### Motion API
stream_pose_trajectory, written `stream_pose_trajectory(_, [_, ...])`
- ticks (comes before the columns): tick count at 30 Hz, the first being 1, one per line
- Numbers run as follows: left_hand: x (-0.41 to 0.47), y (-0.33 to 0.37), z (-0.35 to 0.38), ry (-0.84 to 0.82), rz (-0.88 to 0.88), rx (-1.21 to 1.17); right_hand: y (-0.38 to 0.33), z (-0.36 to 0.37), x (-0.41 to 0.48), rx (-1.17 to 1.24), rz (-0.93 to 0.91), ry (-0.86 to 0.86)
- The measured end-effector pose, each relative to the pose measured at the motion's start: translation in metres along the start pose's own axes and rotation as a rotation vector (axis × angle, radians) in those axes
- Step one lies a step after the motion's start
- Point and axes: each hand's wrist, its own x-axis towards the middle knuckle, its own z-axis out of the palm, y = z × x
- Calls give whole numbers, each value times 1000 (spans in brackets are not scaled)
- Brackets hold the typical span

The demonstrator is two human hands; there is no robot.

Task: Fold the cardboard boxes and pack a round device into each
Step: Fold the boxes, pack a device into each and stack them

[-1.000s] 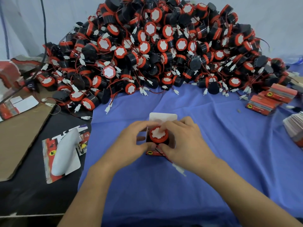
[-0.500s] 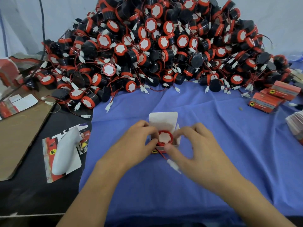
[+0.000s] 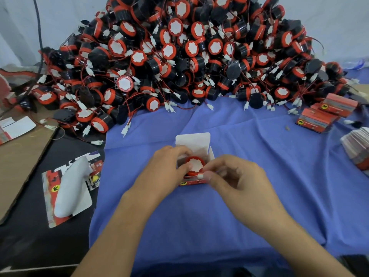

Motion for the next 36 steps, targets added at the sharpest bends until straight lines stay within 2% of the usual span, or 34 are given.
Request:
stream_pose_trajectory(2, [1, 1, -1, -24, 43, 9, -2, -4, 13, -222, -89, 80])
stream_pose_trajectory(4, [3, 1, -1, -34, 76, -1, -5, -7, 25, -369, -196, 65])
stream_pose_trajectory(7, [8, -3, 1, -39, 68, -14, -10, -8, 44, -542, -282, -26])
stream_pose_trajectory(12, [11, -7, 1, -98, 71, -2, -13, -11, 64, -851, -292, -288])
stream_pose_trajectory(17, [8, -11, 0, -147, 109, -30, -10, -9, 71, -1072, -363, -337])
stream_pose_trajectory(21, [7, -9, 0, -137, 117, -91, -7, 0, 72, -1068, -344, -304])
stream_pose_trajectory(26, [7, -11, 1, -144, 75, -94, 5, 4, 71, -1061, -282, -158])
stream_pose_trajectory(30, [7, -15, 3, -128, 35, -93, 18, 6, 66, -835, -158, 26])
stream_pose_trajectory(36, [5, -15, 6, -108, 52, -103, 26, 10, 61, -1018, -98, -139])
